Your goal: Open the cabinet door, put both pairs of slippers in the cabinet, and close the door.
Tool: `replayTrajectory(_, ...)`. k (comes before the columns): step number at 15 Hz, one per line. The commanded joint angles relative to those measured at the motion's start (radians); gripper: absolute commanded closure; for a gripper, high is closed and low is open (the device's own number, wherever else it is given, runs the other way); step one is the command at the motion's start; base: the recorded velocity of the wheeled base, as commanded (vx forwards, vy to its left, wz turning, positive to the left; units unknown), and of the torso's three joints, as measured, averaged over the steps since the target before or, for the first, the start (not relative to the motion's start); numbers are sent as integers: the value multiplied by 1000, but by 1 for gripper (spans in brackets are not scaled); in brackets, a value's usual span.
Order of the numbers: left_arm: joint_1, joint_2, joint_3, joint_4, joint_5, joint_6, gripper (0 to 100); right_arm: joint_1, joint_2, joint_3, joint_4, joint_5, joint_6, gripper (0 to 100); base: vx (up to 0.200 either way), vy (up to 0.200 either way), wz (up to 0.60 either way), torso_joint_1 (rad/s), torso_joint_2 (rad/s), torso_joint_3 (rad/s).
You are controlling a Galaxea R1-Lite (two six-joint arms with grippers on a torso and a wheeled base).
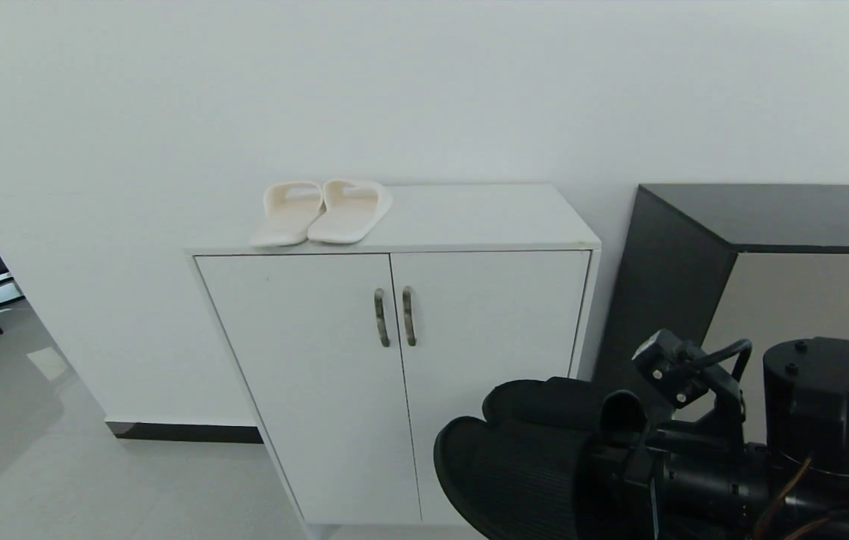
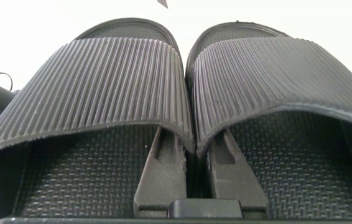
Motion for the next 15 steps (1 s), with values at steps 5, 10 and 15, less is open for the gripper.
replayTrajectory(5,1,1,0,0,0,-2,100,-1,1,1,-8,2,0,100,0,0,0,-189,486,288)
replayTrajectory(10,0,1,0,0,0,-1,0,1,5,10,-29,2,-11,100,0,0,0,-164,456,291)
replayTrajectory(15,0,1,0,0,-2,1,0,1,36,26,-60,5,-29,100,0,0,0,-109,396,278)
